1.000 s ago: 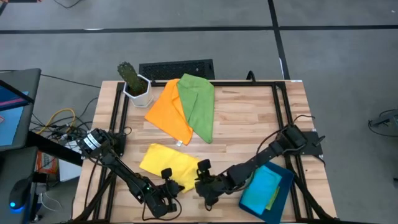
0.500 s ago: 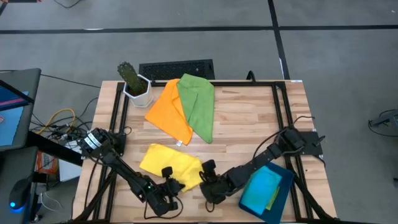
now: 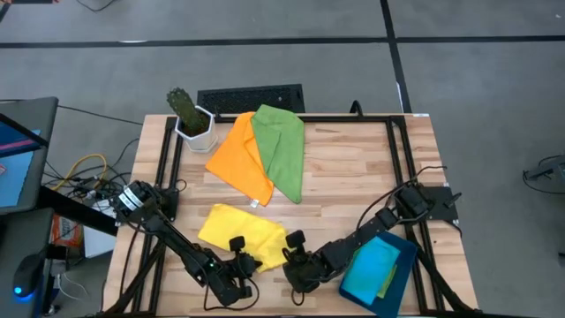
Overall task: Fold microfiber towels
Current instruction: Fold the yellow microfiber towel
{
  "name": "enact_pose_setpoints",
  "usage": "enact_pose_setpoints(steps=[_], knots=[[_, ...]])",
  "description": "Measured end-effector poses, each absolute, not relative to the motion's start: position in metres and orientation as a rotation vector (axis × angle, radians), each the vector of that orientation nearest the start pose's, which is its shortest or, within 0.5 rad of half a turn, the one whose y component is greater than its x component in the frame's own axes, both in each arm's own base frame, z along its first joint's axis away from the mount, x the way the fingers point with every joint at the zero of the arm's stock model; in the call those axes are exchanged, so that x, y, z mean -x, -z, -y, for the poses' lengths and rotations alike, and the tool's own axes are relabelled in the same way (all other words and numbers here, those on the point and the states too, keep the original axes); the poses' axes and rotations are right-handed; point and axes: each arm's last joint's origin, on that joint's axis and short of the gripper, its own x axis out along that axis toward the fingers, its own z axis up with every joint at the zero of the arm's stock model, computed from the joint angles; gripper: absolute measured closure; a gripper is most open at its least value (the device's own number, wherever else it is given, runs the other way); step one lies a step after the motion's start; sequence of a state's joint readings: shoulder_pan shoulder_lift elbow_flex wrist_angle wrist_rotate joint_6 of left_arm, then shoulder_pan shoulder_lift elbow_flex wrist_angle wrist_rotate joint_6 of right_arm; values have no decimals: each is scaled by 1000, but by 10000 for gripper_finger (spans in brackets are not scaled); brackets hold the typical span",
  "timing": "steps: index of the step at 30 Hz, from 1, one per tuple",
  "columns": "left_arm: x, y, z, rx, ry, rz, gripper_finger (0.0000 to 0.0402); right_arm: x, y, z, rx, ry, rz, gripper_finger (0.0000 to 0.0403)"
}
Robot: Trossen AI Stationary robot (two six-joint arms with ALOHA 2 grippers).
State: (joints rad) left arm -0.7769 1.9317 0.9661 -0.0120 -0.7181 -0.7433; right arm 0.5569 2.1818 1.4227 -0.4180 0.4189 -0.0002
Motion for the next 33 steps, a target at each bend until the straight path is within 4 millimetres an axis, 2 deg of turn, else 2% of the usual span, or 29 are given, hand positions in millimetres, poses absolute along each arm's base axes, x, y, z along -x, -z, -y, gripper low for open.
enact_pose_setpoints(steps=[3, 9, 15, 22, 28, 33], knots=[[-264, -115, 233, 38, -193, -665, 401, -368, -107, -216, 560, -126, -1040, 390], [-262, -136, 232, 26, -156, -641, 401, -372, -113, -216, 632, -97, -1020, 374], [-256, -150, 228, 8, -156, -653, 401, -390, -128, -205, 695, -85, -987, 395], [-250, -155, 227, -4, -156, -668, 401, -407, -140, -188, 721, -77, -972, 372], [-248, -155, 226, -22, -158, -684, 401, -419, -149, -172, 742, -69, -956, 387], [-247, -154, 227, -21, -152, -691, 401, -426, -158, -165, 759, -64, -955, 378]])
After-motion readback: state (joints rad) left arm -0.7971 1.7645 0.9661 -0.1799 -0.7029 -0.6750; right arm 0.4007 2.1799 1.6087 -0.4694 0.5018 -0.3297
